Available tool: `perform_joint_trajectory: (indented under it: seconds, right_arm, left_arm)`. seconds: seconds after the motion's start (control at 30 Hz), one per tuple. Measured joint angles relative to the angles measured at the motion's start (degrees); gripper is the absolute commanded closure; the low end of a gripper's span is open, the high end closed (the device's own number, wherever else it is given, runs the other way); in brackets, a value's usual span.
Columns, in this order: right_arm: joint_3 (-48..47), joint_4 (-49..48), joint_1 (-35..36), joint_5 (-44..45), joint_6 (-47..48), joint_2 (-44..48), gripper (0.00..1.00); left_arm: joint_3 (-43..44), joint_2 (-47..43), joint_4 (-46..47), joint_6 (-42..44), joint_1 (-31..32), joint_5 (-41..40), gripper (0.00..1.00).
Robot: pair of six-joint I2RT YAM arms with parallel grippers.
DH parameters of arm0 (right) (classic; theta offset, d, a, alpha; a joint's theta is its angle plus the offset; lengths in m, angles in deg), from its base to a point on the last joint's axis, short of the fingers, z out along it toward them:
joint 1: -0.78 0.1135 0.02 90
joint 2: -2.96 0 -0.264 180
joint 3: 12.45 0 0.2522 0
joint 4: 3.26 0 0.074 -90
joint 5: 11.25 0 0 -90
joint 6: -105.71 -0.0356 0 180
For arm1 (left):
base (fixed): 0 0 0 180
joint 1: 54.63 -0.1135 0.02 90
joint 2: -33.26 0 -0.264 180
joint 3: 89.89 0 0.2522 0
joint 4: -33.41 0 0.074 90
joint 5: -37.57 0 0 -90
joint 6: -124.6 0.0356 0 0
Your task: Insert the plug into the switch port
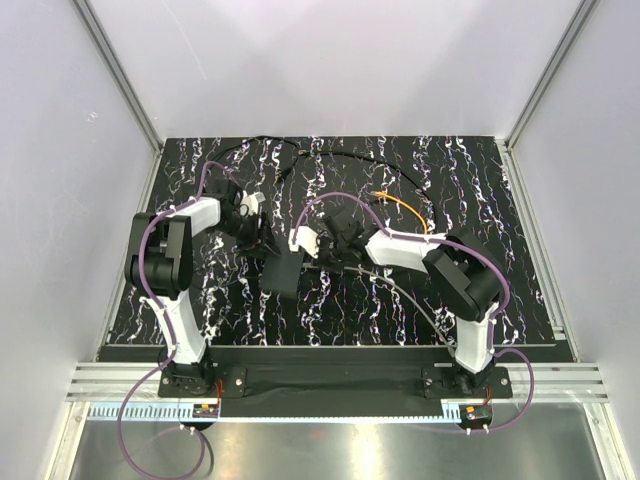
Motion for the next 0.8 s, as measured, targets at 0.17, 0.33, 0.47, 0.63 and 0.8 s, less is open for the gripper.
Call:
perform_joint_trajectory:
  seconds: [0.17,0.33,0.47,0.63,0.8]
  right_arm:
    - [-1.14,0.9,0.02,1.25,-1.99,-1.11,1.0]
    - [-1.77,0.57,0.09,2.67,-3.76,-1.57,1.0]
    - [-1.77,0.04,0.11,3.37,-5.05,-1.57,1.0]
    - [-1.88,0.24,0.09,3.28,-6.64,-1.57,1.0]
    - [-2.62,-0.04,0.04,2.32,-7.8,-1.57,1.0]
  left_arm:
    - [0.0,0.0,0.0,0.07,0.0,0.02,0.44]
    - [0.13,0.0,0.15,0.42,0.0,-0.26,0.44]
    - [0.13,0.0,0.39,0.52,0.0,-0.37,0.44]
    - [0.13,0.0,0.42,0.68,0.0,-0.39,0.44]
    - [0.22,0.0,0.57,0.85,0.02,-0.39,0.44]
